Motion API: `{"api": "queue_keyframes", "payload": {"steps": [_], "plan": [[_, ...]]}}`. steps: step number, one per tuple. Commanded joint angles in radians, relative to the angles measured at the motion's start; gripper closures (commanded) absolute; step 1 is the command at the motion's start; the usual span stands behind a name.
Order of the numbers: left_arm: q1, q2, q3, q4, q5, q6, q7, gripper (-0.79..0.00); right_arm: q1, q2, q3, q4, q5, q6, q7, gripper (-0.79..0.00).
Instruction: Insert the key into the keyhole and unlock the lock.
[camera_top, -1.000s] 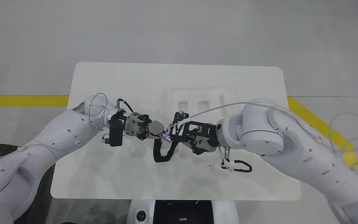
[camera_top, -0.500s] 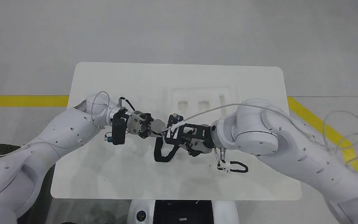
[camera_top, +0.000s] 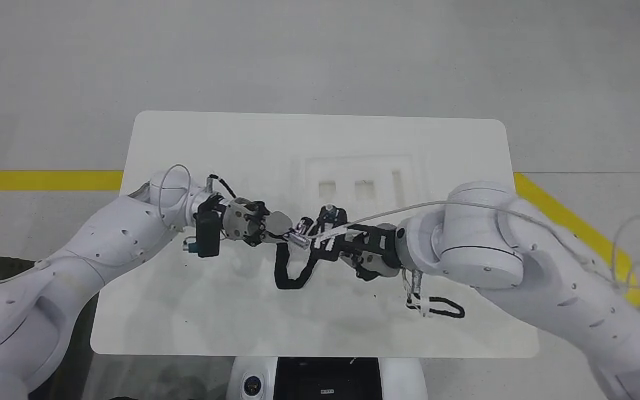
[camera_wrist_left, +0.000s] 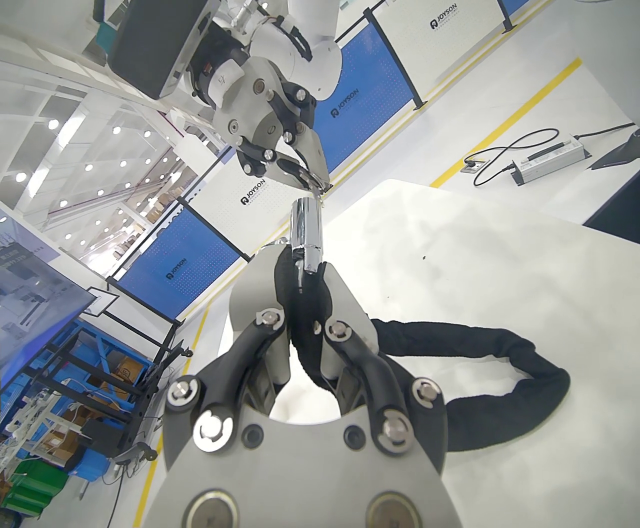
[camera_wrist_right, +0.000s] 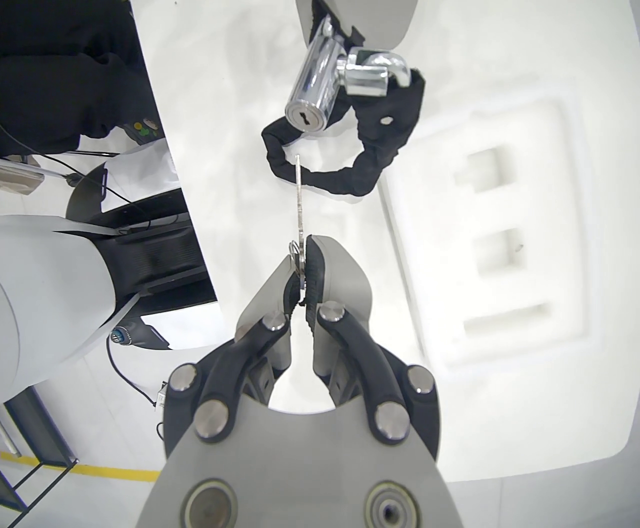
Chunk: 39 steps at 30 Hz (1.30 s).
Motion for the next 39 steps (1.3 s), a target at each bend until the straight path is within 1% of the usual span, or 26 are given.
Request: {"api": "queue_keyframes", "payload": {"steps": [1,7,15,21,27,39], "plan": [[0.001,0.001,0.000,0.002,0.004,0.000,0.000,0.000,0.009,-0.002,-0.005,-0.015,-0.018,0.014,0.019,0.000],[0.002,0.002,0.000,0.004,0.002,0.000,0.000,0.000,0.050,-0.017,-0.050,-0.040,-0.075,0.076,0.076,0.000],[0.011,-0.005,0.000,0.017,-0.002,0.000,0.000,0.000,0.109,-0.053,-0.130,-0.048,-0.129,0.142,0.090,0.000],[0.012,-0.010,0.000,0.027,-0.005,0.000,0.000,0.000,0.149,-0.082,-0.176,-0.027,-0.135,0.163,0.090,0.000],[0.017,-0.013,0.000,0.039,-0.012,0.000,0.000,0.000,0.174,-0.102,-0.202,-0.007,-0.137,0.180,0.090,0.000],[0.022,-0.018,0.000,0.044,-0.018,0.000,0.000,0.000,0.182,-0.116,-0.209,0.020,-0.145,0.194,0.090,0.000]]}}
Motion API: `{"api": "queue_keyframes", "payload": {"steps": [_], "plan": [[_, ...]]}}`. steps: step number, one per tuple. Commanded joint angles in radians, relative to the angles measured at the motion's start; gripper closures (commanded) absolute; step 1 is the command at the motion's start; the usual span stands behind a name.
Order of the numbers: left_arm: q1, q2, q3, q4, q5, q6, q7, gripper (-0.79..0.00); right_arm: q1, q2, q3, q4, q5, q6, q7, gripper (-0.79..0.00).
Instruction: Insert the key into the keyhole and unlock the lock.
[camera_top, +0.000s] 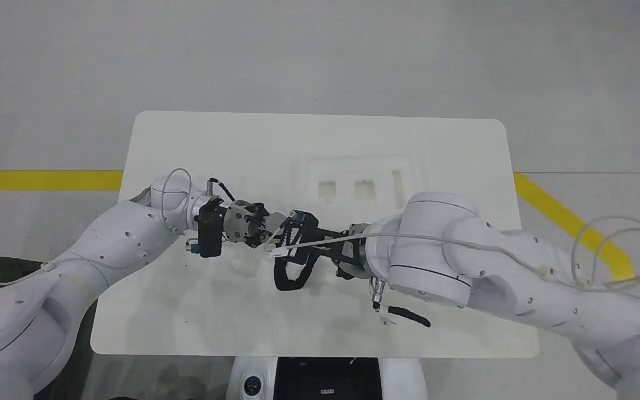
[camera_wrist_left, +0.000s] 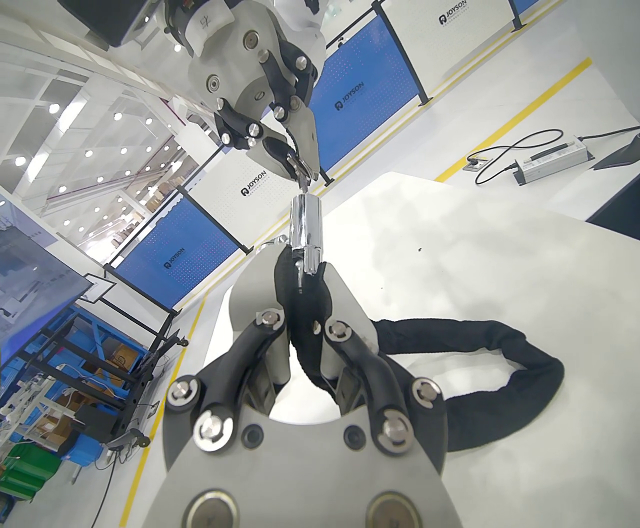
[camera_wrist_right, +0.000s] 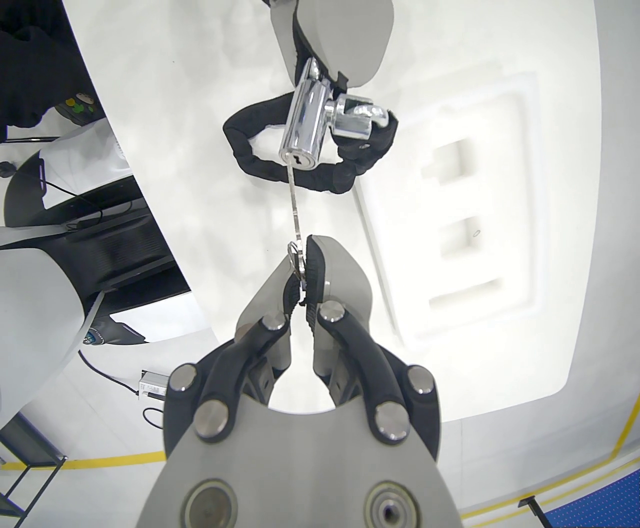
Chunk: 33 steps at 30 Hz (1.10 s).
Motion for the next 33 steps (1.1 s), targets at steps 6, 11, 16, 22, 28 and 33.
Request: {"api": "queue_keyframes", "payload": {"steps": [6,11,16,22,28,33], "plan": [[0.004,0.002,0.000,0.005,-0.004,0.000,0.000,0.000,0.001,0.002,-0.004,0.003,0.000,0.004,0.000,0.000],[0.004,0.005,0.000,0.003,-0.008,0.000,0.000,0.000,0.007,0.002,-0.014,0.006,0.006,0.002,0.000,0.000],[0.004,0.008,0.000,0.001,-0.008,0.000,0.000,0.000,0.017,0.001,-0.028,0.017,0.011,0.009,0.000,0.000],[0.005,0.011,0.000,-0.003,-0.009,0.000,0.000,0.000,0.027,0.000,-0.038,0.026,0.019,0.017,0.000,0.000],[0.006,0.013,0.000,-0.004,-0.012,0.000,0.000,0.000,0.038,-0.001,-0.051,0.038,0.025,0.020,0.000,0.000],[0.006,0.013,0.000,-0.006,-0.006,0.000,0.000,0.000,0.050,-0.003,-0.062,0.048,0.035,0.021,0.000,0.000]]}}
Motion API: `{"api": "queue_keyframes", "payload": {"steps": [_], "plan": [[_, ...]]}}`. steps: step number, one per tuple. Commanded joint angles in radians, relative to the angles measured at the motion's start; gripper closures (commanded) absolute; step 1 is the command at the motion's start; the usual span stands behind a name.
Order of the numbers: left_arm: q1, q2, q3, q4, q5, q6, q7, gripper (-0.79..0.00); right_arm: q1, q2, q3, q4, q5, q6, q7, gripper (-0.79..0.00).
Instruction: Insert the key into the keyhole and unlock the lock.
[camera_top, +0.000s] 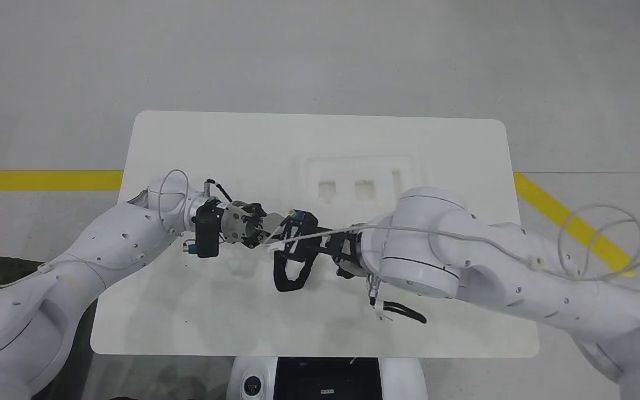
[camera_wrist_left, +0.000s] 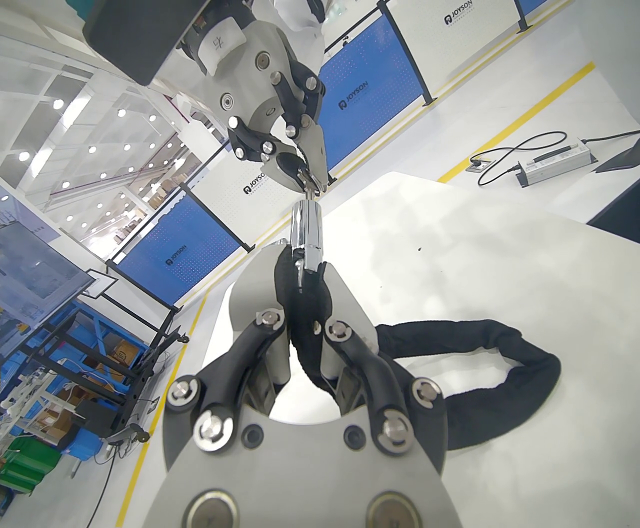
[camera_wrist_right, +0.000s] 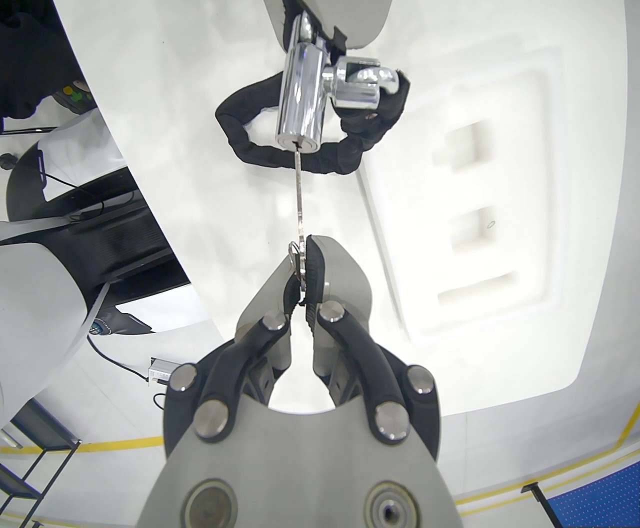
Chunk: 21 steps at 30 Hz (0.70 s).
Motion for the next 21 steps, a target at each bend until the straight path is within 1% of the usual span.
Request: {"api": "queue_keyframes", "payload": {"steps": [1,11,21], "plan": [[0.000,0.000,0.000,0.000,0.003,0.000,0.000,0.000,0.005,-0.001,-0.003,0.003,0.004,0.000,0.000,0.000],[-0.001,-0.002,0.000,0.005,0.008,0.000,0.000,0.000,0.035,-0.006,-0.030,0.016,0.004,0.015,0.000,0.000],[-0.005,-0.004,0.000,0.005,0.019,0.000,0.000,0.000,0.096,-0.010,-0.086,0.031,0.024,0.053,0.000,0.000]]}}
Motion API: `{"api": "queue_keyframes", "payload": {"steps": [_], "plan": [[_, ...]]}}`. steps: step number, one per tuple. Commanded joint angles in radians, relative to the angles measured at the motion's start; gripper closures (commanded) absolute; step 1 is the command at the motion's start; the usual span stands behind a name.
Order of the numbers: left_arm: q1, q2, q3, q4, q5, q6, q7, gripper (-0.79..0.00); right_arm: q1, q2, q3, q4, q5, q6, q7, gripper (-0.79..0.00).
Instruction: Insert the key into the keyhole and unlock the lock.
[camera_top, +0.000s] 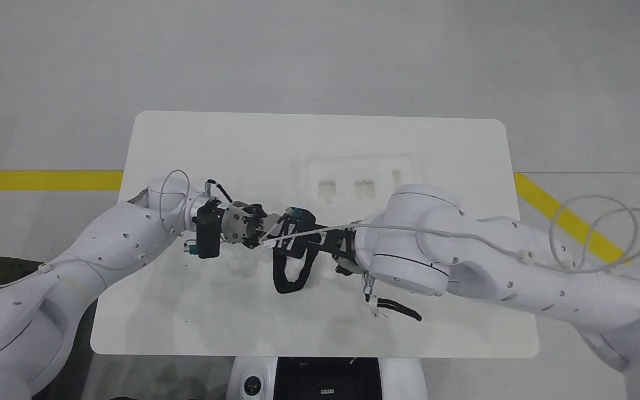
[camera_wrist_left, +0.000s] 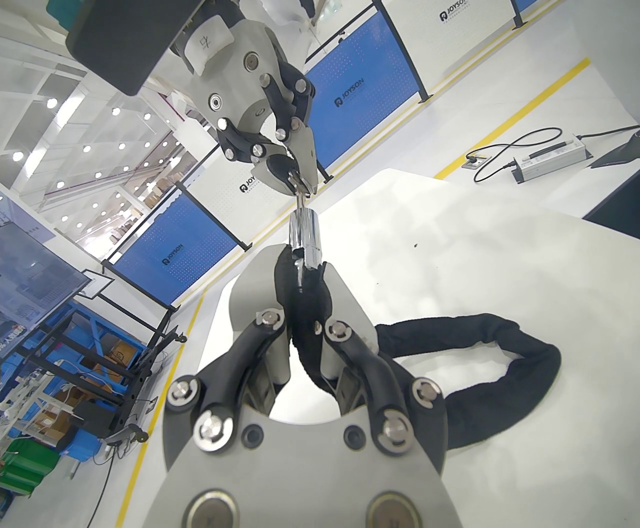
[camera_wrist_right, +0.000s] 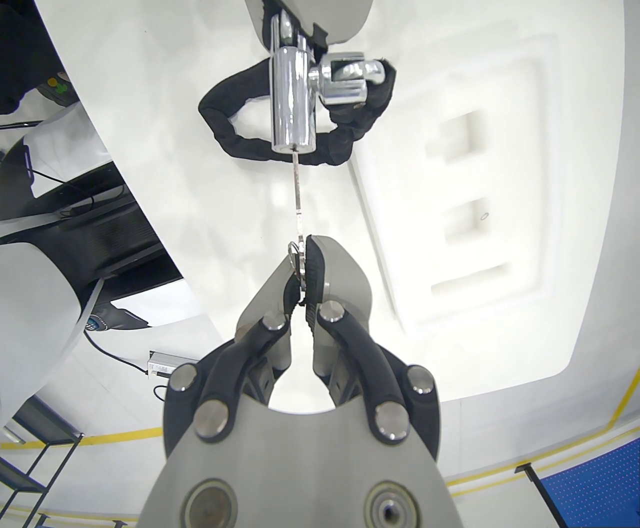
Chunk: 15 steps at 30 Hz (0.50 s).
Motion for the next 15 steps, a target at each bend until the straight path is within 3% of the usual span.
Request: {"api": "queue_keyframes", "payload": {"steps": [1,15], "plan": [[-0.002,-0.001,0.000,0.000,0.003,0.000,0.000,0.000,0.014,-0.002,-0.013,0.007,0.007,0.005,0.000,0.000],[-0.002,-0.002,0.000,-0.002,0.011,0.000,0.000,0.000,0.067,-0.023,-0.057,0.042,0.047,0.020,0.000,0.000]]}}
